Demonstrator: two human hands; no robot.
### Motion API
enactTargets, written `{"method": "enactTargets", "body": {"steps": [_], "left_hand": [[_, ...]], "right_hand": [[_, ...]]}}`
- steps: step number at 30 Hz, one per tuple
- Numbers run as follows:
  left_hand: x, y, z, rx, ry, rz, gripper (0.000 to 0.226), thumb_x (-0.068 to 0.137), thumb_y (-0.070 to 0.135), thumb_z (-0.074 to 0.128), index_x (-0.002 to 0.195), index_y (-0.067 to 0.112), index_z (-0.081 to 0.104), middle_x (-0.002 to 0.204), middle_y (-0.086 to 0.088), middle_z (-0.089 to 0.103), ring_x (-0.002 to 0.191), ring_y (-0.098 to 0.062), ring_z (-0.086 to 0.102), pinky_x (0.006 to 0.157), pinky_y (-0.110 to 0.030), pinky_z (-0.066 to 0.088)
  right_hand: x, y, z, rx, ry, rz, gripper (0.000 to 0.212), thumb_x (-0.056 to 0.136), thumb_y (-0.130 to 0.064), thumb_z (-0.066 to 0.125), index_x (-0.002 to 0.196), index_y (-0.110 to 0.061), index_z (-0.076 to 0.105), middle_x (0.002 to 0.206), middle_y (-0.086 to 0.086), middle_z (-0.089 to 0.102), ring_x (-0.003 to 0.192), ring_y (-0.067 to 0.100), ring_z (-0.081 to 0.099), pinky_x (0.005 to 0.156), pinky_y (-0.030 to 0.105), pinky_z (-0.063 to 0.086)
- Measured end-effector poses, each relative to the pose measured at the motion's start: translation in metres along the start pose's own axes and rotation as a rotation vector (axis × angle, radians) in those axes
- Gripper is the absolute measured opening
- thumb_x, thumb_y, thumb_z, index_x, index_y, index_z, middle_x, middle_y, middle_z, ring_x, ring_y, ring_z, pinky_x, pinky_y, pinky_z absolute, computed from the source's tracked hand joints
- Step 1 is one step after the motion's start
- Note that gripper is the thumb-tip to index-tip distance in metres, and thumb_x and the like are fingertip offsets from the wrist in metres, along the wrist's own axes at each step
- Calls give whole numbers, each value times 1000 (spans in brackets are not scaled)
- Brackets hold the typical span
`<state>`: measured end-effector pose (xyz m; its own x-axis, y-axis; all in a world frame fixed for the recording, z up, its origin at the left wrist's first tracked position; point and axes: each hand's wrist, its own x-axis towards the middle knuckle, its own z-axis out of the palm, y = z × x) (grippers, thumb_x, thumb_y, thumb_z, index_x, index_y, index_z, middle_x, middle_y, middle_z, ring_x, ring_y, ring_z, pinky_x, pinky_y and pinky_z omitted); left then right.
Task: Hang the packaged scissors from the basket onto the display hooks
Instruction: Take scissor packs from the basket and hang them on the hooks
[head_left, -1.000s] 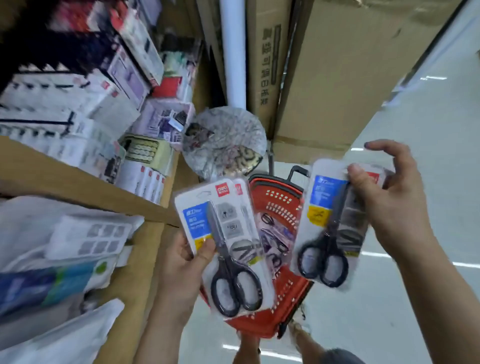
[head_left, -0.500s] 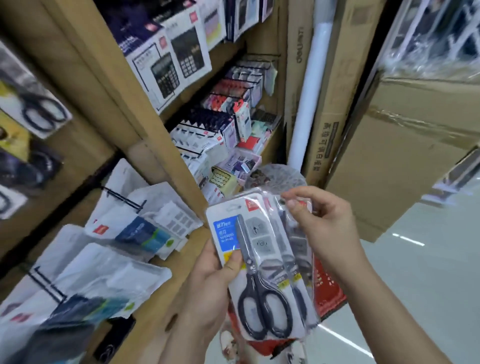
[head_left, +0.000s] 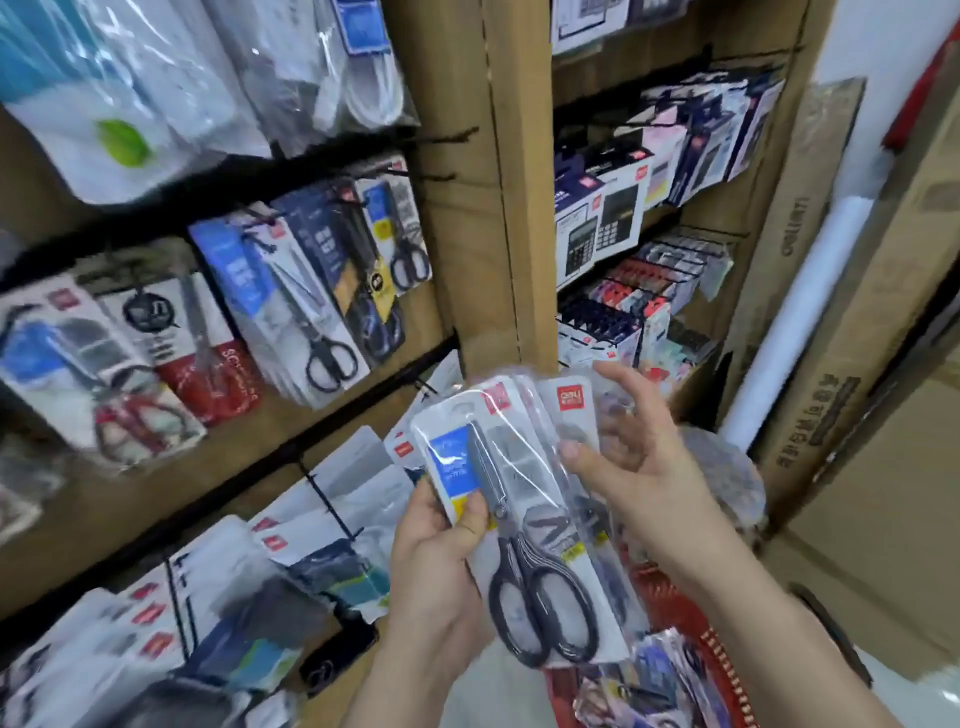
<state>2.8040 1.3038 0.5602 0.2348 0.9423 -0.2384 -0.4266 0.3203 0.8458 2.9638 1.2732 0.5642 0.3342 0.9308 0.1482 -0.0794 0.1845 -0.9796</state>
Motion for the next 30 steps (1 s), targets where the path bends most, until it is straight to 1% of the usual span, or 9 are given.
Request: {"method": "enactTargets", "body": {"steps": [3,7,12,15,20,24,27,29,30], "left_hand": [[3,36,-31,16,-4,73,26,94,-7,45,114,0,59,98,-20,73,78,-26,73,60,-33,60],[10,67,-61,36,-28,97,26,92,-7,48,112,4,61,99,-19,74,79,-27,74,60,-32,59],[27,91,-88,9,-4,119,25,93,-7,47,111,2,61,95,-17,74,76,-22,72,61,-30,59],[37,101,-95,-20,7,118,26,93,-3,49,115,2,61,107,-22,72,88,-26,70,83,-42,58],[55,110,-95,33,4,178,33,83,2,58,114,12,62,109,-15,73,96,-27,71,84,-43,58],[66,122,-104,399,29,300,58,90,-3,61,119,47,55,108,-2,75,105,-28,69,98,-58,48],[74,123,-95,689,-20,340,85,96,5,57,124,79,27,142,24,50,126,3,48,111,-39,36],[84,117,-82,863,-48,368,77,100,8,52,114,83,37,140,34,40,116,25,38,105,-14,29],[92,112,-75,923,-65,381,72,100,7,51,105,78,50,134,26,47,110,23,44,94,-4,32]], "right_hand": [[-1,-1,38,52,-133,94,42,84,-13,68,123,-21,55,108,8,75,101,24,71,87,40,57],[8,1,79,91,-62,142,31,87,-8,66,116,-12,60,102,16,75,95,38,71,87,55,56],[17,18,104,168,-74,291,24,92,-19,61,110,-8,70,110,26,69,96,38,65,93,54,50],[16,24,105,141,-117,323,27,95,-9,56,119,-17,67,107,15,74,94,30,71,79,39,58],[40,35,93,-9,221,127,27,98,-5,53,114,-21,68,100,4,77,95,23,72,79,35,57],[66,29,71,-14,418,18,27,99,-10,54,99,-30,73,90,-5,77,83,16,71,72,30,57],[85,22,65,32,394,-31,25,99,-9,53,107,-25,71,86,-6,77,76,10,71,66,24,57],[97,18,67,72,348,-45,25,98,-5,53,109,-20,70,82,-4,77,70,8,70,60,20,55],[102,16,69,103,320,-44,25,98,-4,54,110,-19,69,82,-1,77,71,11,70,61,24,57]]}}
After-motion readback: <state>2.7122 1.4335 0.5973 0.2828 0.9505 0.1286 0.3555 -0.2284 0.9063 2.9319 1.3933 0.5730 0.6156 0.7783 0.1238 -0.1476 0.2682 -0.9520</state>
